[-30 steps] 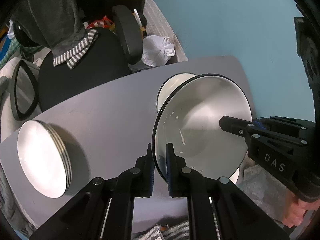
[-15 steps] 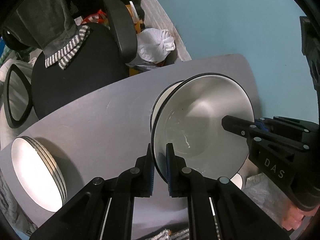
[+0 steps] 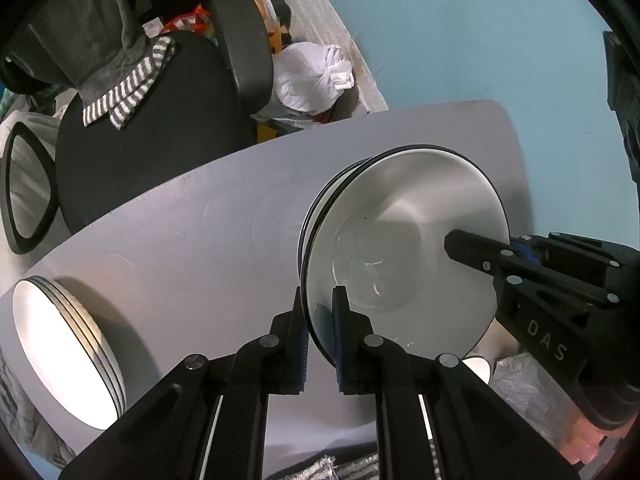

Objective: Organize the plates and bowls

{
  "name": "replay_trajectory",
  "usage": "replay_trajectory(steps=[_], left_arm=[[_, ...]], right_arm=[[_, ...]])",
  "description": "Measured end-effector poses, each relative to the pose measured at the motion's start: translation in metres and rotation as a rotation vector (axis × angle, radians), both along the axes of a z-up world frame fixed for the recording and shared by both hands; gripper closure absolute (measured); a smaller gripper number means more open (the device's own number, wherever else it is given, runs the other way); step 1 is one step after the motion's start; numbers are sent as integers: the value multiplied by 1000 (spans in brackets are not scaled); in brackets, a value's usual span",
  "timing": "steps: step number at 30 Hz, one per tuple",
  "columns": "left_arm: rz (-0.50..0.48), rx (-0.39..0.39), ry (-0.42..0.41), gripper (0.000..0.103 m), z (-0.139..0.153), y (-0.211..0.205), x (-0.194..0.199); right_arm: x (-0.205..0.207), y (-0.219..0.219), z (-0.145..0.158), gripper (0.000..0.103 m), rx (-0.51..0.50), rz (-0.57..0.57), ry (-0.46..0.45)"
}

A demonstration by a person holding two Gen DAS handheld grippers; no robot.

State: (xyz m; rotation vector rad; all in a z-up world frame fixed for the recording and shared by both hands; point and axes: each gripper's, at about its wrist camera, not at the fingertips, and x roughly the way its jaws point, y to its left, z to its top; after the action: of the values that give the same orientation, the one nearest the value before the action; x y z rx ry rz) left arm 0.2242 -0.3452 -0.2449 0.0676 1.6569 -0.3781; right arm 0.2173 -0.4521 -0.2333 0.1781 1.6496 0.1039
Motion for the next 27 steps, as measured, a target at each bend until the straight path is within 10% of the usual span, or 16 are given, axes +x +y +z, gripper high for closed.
replay_trajectory(steps=[27], left_arm=[[19, 25, -75, 72, 14, 14, -3]], right_arm=[[5, 3, 8, 84, -97, 20, -3]])
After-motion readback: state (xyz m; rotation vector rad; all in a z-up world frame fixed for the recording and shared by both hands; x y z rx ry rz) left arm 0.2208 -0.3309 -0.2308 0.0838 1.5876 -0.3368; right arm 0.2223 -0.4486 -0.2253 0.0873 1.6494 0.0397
